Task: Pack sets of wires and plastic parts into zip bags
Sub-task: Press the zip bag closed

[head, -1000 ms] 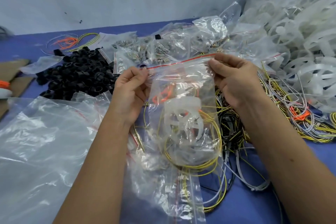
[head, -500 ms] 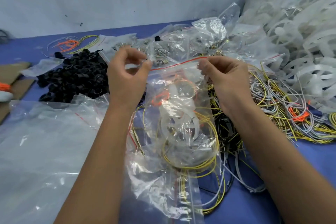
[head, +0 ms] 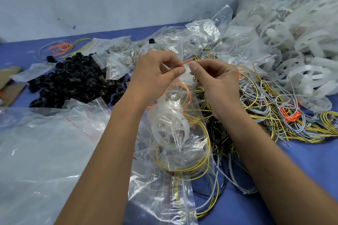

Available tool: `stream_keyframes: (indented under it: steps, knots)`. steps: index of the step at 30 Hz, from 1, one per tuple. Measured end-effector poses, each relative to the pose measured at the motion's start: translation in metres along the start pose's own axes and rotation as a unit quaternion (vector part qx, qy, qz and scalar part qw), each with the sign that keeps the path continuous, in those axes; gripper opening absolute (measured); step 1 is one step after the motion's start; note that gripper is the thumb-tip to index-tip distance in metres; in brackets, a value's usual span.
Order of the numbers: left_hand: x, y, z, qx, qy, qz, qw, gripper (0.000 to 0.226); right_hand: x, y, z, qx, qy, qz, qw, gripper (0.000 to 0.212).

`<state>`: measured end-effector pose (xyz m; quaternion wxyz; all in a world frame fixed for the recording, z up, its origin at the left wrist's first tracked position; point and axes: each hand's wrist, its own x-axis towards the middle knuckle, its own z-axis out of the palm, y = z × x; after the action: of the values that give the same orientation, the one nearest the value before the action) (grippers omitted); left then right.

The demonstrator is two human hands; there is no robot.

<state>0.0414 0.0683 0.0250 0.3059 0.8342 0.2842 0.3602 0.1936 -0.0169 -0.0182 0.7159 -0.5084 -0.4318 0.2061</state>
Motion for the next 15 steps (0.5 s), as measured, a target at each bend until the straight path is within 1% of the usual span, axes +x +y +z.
stream_keyframes:
  steps: [6, 15]
  knots:
    - [0.0054, 0.0025, -0.0044, 0.006, -0.02, 0.034, 0.999, 0.007, -0.0012, -0.0021, 0.001, 0.004, -0.009, -0.027, 1.0, 0.007]
    - [0.0089, 0.0022, -0.0036, 0.002, -0.043, 0.067, 0.997, 0.007, -0.0027, -0.0036, 0.003, -0.02, -0.018, -0.056, 0.998, 0.009]
